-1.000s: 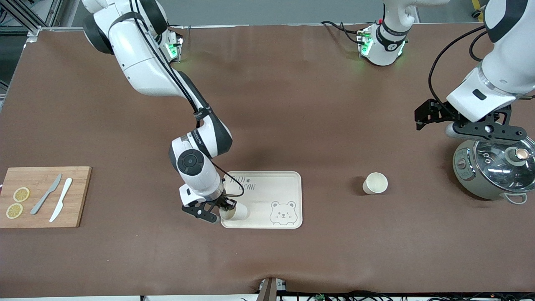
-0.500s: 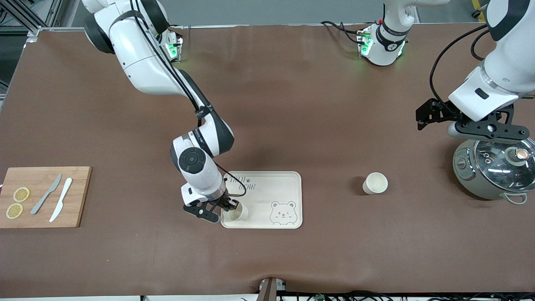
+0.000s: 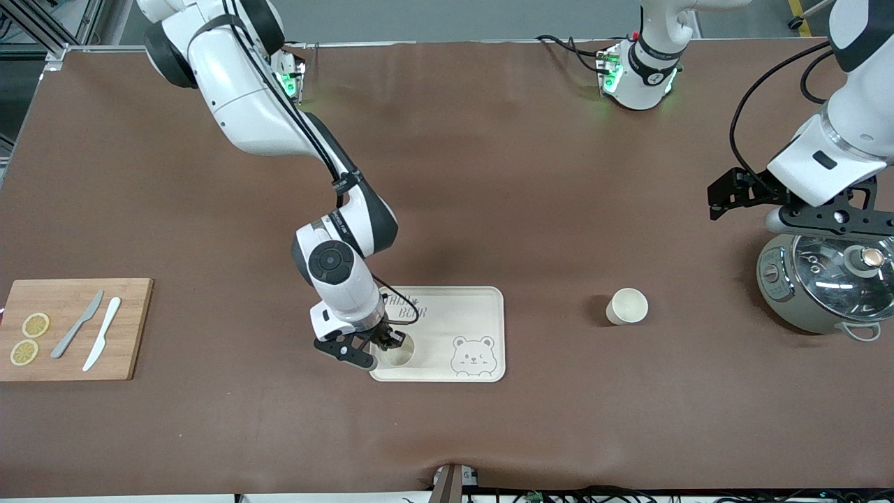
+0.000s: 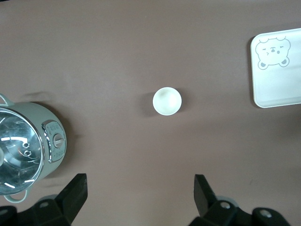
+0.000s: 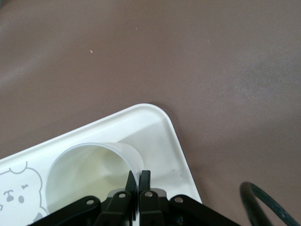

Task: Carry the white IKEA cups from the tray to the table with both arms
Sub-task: 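Lift the cup and carry it toward the cutting board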

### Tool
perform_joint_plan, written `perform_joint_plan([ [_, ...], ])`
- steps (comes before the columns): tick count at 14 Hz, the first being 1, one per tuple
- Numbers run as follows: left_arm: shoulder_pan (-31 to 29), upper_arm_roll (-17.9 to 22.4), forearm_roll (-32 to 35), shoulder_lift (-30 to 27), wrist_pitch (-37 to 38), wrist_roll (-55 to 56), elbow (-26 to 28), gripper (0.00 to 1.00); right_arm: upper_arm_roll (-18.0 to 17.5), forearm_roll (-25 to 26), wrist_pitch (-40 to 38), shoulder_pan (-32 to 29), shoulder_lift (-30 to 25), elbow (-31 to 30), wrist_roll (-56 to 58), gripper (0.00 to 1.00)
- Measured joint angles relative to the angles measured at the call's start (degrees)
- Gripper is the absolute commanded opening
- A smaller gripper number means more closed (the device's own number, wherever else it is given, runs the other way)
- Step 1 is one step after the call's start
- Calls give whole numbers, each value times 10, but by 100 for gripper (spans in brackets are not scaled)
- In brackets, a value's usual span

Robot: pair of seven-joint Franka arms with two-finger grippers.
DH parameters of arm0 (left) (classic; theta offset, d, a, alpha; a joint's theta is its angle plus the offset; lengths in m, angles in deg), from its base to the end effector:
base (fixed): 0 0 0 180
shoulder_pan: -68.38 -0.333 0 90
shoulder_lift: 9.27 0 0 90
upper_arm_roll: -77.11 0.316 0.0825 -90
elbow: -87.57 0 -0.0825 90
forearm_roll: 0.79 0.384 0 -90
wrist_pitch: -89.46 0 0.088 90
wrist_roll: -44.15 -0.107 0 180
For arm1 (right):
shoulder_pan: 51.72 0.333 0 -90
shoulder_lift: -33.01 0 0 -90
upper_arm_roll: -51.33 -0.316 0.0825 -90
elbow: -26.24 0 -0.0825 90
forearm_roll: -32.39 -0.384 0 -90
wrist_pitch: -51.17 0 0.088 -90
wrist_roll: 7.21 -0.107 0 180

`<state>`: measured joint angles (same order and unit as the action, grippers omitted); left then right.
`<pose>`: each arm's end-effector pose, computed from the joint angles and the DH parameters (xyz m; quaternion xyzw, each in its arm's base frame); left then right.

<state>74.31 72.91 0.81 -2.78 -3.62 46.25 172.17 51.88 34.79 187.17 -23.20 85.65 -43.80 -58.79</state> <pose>0.5864 -0.0993 0.6091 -0.9973 0.0702 -0.0185 0.0079 0.6874 0.3670 0.2375 -0.9751 0.1879 -0.1018 0.0590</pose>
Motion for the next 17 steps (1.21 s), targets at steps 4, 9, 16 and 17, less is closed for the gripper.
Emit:
perform_joint_plan([
  [4, 0, 0, -6, 0, 0, 0, 0, 100, 7, 0, -77, -2, -17, 14, 1, 0],
  [9, -1, 0, -10, 0, 0, 0, -1, 100, 12, -1, -238, -62, -122, 24, 121, 0],
  [16, -2, 0, -11, 0, 0, 0, -1, 100, 12, -1, -270, -185, -245, -100, 354, 0],
  [17, -2, 0, -11, 0, 0, 1, -1, 100, 12, -1, -264, -198, -255, -114, 378, 0],
])
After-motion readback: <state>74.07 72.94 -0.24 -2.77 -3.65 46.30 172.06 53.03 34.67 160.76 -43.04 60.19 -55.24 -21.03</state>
